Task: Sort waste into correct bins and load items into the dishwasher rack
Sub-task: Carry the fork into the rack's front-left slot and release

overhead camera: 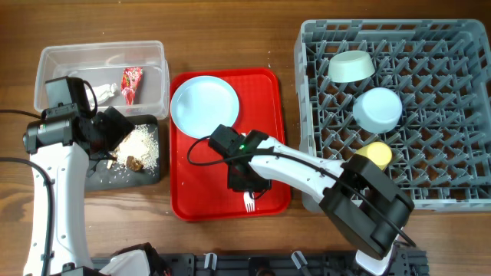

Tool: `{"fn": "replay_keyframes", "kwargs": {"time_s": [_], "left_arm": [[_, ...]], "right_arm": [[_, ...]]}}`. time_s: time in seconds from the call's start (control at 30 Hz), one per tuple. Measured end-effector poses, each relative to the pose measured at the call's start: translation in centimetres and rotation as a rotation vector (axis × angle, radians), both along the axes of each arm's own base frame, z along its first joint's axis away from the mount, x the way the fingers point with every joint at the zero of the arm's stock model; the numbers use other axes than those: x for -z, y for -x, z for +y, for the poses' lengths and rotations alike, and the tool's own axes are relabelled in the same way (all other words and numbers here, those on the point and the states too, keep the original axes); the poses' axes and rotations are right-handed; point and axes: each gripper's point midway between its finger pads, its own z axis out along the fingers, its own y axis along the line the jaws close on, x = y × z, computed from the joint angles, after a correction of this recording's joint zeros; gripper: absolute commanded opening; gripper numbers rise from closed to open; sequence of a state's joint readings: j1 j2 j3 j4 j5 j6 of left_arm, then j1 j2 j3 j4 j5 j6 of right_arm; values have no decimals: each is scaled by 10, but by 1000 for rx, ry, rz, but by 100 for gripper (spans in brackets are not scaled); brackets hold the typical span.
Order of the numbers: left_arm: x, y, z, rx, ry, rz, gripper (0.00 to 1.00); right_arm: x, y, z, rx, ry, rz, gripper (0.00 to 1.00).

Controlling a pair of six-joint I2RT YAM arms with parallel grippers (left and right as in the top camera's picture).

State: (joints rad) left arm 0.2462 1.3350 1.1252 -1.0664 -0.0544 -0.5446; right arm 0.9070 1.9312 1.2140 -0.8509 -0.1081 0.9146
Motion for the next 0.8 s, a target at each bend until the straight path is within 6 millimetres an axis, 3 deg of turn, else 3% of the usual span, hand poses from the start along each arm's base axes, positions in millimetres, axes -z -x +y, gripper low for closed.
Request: {"fn": "replay_keyframes", "kwargs": {"time_s": [0.1, 0.3, 0.33, 0.4, 0.5, 0.57, 0.67, 0.8], "left_arm": [[0, 0, 0, 0, 0, 0, 100], [0, 0, 0, 0, 0, 0, 100], [0, 0, 0, 0, 0, 0, 100], [0, 0, 0, 0, 0, 0, 100], [0, 0, 0, 0, 0, 0, 100], [0, 0, 0, 0, 0, 0, 100], [0, 0, 0, 0, 0, 0, 100], [0, 0, 0, 0, 0, 0, 100]], "right_arm": [[0, 0, 0, -4, -1, 0, 4], [-3, -3, 0, -44, -8, -14, 4], [-12, -7, -1, -54, -23, -35, 4], [-49, -25, -8, -60, -84, -122, 4], [-136, -63, -53, -34, -170, -352, 4], [-165, -74, -95, -31, -145, -426, 4], [-163, -84, -141, -35, -64, -413, 6], [-143, -91, -173, -33, 15, -355, 10]]}}
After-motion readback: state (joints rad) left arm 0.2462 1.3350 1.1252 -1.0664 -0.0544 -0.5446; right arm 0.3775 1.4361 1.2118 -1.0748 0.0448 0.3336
